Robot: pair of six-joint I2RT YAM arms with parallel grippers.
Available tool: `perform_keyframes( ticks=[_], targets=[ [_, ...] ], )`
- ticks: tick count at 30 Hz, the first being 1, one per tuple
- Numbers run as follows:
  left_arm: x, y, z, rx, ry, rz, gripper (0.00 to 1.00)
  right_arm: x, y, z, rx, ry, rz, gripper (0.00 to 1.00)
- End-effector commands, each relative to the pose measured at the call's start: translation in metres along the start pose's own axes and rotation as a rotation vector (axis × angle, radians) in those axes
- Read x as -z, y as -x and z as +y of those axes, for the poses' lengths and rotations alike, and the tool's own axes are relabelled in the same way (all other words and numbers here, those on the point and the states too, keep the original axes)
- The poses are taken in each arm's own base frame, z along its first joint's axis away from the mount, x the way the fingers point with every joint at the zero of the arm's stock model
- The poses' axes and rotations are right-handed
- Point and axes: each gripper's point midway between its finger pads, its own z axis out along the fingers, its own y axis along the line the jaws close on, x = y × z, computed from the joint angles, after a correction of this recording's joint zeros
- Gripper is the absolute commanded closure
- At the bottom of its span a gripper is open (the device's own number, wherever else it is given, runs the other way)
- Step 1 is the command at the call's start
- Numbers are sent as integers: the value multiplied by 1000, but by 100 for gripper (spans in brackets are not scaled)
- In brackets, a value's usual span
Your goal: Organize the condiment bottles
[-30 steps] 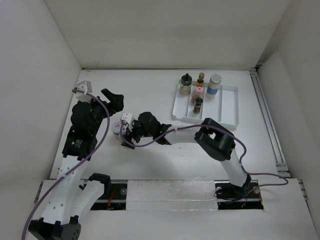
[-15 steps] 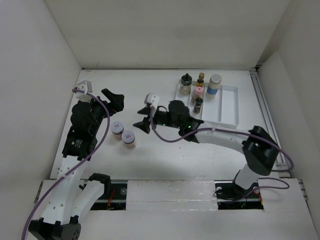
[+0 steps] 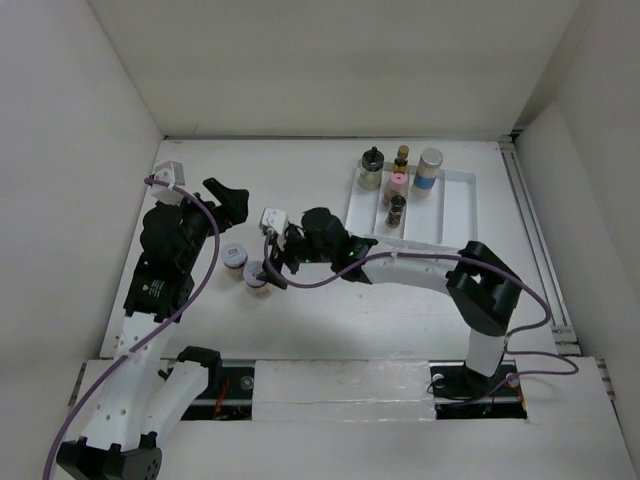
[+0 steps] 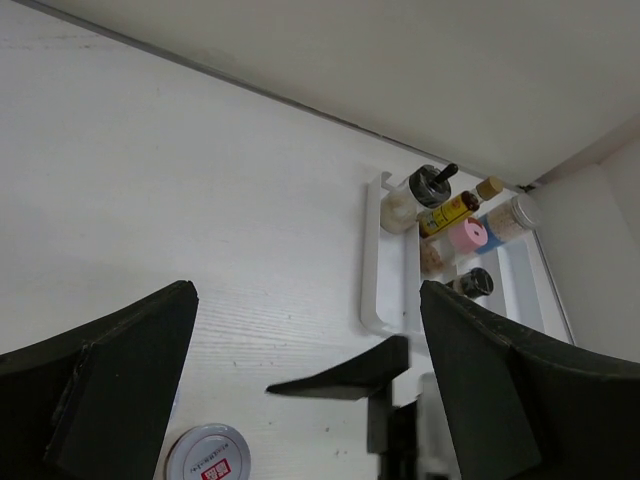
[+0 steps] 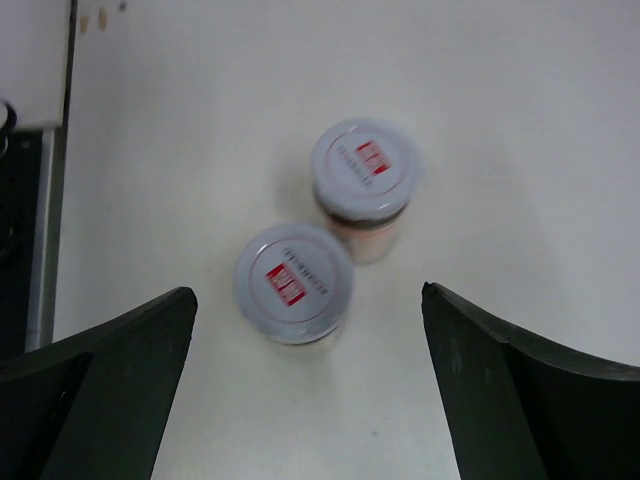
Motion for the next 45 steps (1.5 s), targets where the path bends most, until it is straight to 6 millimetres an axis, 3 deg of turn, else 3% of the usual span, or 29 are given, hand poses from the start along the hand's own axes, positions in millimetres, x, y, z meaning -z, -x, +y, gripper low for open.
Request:
perform_keyframes(
  ticks=[1, 5, 12, 16, 21, 23, 24, 25, 28, 31, 32, 35, 36, 37, 38, 39, 40, 42, 43, 45],
  targets=[
    [-1, 9, -5, -14, -29, -38, 10, -5, -5, 11, 33, 19, 32, 0],
    [-1, 9, -5, -14, -29, -38, 10, -16, -38, 15, 34, 8, 109, 0],
    [-1, 9, -5, -14, -29, -38, 10, -49, -55, 6, 27, 11, 129, 0],
    [-1, 9, -5, -14, -29, -38, 10, -66, -52, 10, 27, 39, 102, 0],
    [-1, 9, -5, -14, -29, -38, 10, -73, -36, 5, 14, 14, 24, 2],
    [-1, 10, -8, -14, -43, -41, 10, -74, -31, 5, 12, 11, -3, 6],
    [-1, 10, -8, -14, -43, -41, 10, -76, -35, 7, 0, 21, -5, 13],
    [-1, 10, -8, -14, -43, -41, 10, -76, -35, 7, 0, 21, -5, 26],
    [-1, 10, -8, -14, -43, -41, 10, -75, -44, 9, -21, 21, -4, 44],
    [-1, 10, -8, -14, -43, -41, 10, -63, -32, 14, -24, 29, -25, 51],
    [-1, 10, -8, -14, -43, -41, 10, -52, -11, 9, -22, 15, -61, 53],
    [-3, 7, -8, -14, -46, -28, 10, -27, 15, -5, -8, -21, -114, 55],
    [-3, 7, -8, -14, -46, -28, 10, -13, 45, -9, 10, -37, -168, 55],
    [-3, 7, -8, -14, -46, -28, 10, -4, 52, -12, 15, -40, -183, 56],
    [-3, 7, -8, -14, -46, -28, 10, 8, 65, -28, 22, -73, -208, 56],
    [-3, 7, -8, -14, -46, -28, 10, 27, 87, -31, 40, -82, -251, 56],
    [-3, 7, -8, -14, -46, -28, 10, 39, 96, -36, 38, -100, -270, 56],
    [0, 9, -9, -14, -51, -36, 10, 71, 115, -68, 47, -201, -306, 56],
    [0, 9, -9, -14, -51, -36, 10, 95, 130, -76, 69, -244, -328, 56],
    [-1, 10, -8, -14, -43, -41, 10, 138, 137, -119, 76, -411, -328, 56]
  ],
)
